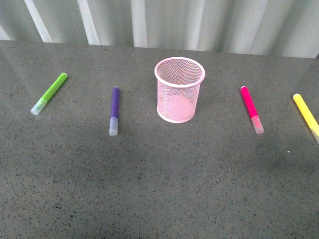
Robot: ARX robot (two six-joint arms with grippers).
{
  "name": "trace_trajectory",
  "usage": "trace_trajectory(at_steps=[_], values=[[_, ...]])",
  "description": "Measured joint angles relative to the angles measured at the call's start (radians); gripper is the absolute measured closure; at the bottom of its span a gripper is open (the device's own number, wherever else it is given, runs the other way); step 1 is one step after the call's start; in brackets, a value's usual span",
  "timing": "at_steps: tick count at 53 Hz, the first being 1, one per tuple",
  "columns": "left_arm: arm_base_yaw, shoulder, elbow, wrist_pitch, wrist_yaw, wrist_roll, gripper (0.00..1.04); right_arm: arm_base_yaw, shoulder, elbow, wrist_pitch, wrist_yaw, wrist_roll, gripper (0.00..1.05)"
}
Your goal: Insert purple and pink pens into pink cup
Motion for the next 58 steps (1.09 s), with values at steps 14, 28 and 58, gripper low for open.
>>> trace_trajectory(at_steps=[14, 28, 58], values=[[0.0, 0.0, 0.0, 0.0, 0.0, 0.0, 0.07, 0.0, 0.0, 0.0, 0.0, 0.0, 0.0, 0.07], [-0.088, 0.09, 0.0, 0.105, -0.342, -0.089, 0.07, 0.0, 0.0, 0.0, 0.0, 0.002, 0.0, 0.07], [0.116, 1.058, 0.518, 0.209, 0.158, -0.084, 0.07, 0.0, 0.0, 0.0, 0.0, 0.0, 0.0, 0.07]])
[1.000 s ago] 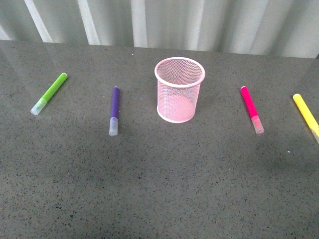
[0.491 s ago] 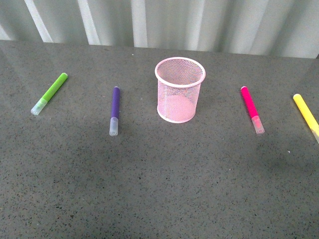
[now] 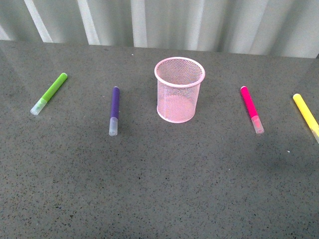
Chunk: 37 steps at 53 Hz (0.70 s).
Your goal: Insert purple and pink pens into pink cup
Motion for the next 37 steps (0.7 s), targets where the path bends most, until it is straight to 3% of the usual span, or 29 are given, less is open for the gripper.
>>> trace_trajectory(at_steps=[8, 15, 37], values=[[0.002, 0.293, 0.304, -0.275, 0.009, 0.076, 0.07, 0.0, 0.0, 0.0, 0.0, 0.0, 0.0, 0.07], [-0.016, 0.51, 0.495, -0.427, 0.043, 0.146, 0.07, 0.0, 0.0, 0.0, 0.0, 0.0, 0.0, 0.07], [-0.103, 0.812, 0.671, -0.47, 0.044, 0.183, 0.07, 0.0, 0.0, 0.0, 0.0, 0.0, 0.0, 0.07]])
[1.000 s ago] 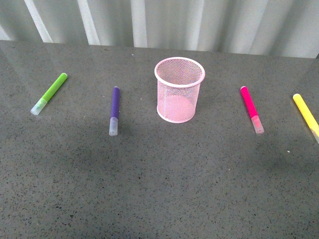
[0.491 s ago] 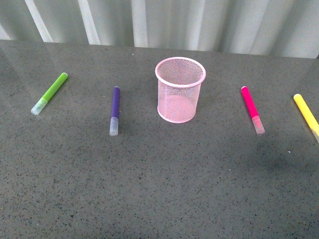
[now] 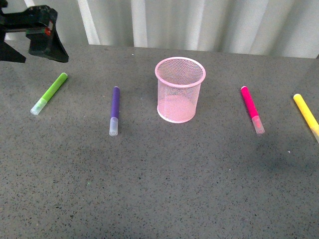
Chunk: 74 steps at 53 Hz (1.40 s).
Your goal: Insert purple and pink pens into pink cup
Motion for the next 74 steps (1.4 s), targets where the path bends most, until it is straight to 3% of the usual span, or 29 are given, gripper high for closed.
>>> trace_trajectory(at_steps=[43, 74], values=[[-0.146, 0.262, 0.159, 0.003, -0.042, -0.074, 0.07, 0.0, 0.0, 0.0, 0.0, 0.0, 0.0, 0.07], [-0.171, 0.414, 0.285, -0.016, -0.103, -0.081, 0.07, 0.0, 0.0, 0.0, 0.0, 0.0, 0.0, 0.07]])
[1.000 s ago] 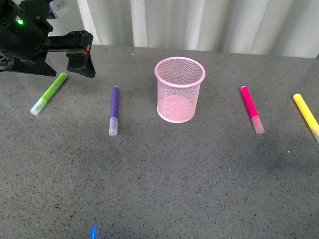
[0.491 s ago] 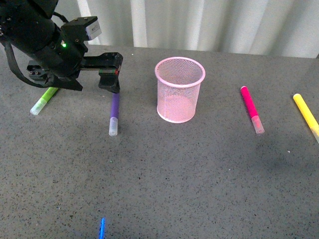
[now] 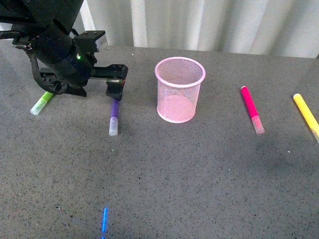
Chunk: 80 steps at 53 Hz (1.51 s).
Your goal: Insert purple and pink pens into pink cup
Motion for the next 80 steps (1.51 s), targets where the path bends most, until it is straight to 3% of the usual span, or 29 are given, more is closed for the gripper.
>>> trace_trajectory(at_steps=[28, 48, 57, 68, 71, 80], values=[[-0.044, 0.042, 0.05, -0.019, -0.074, 0.002, 0.07, 0.0, 0.0, 0.0, 0.0, 0.0, 0.0, 0.07], [-0.074, 0.058, 0.054, -0.018, -0.133, -0.055, 0.6, 0.0, 0.0, 0.0, 0.0, 0.0, 0.0, 0.07], [-0.084, 0.026, 0.002, 0.018, -0.14, -0.126, 0.91, 0.0, 0.0, 0.0, 0.0, 0.0, 0.0, 0.07], [-0.09, -0.072, -0.145, 0.145, -0.135, -0.104, 0.92, 0.0, 0.0, 0.0, 0.0, 0.0, 0.0, 0.07], [-0.098, -0.129, -0.209, 0.236, -0.149, -0.063, 0.92, 0.0, 0.0, 0.0, 0.0, 0.0, 0.0, 0.07], [-0.13, -0.33, -0.336, 0.531, -0.068, -0.053, 0.92, 0.0, 0.0, 0.0, 0.0, 0.0, 0.0, 0.07]])
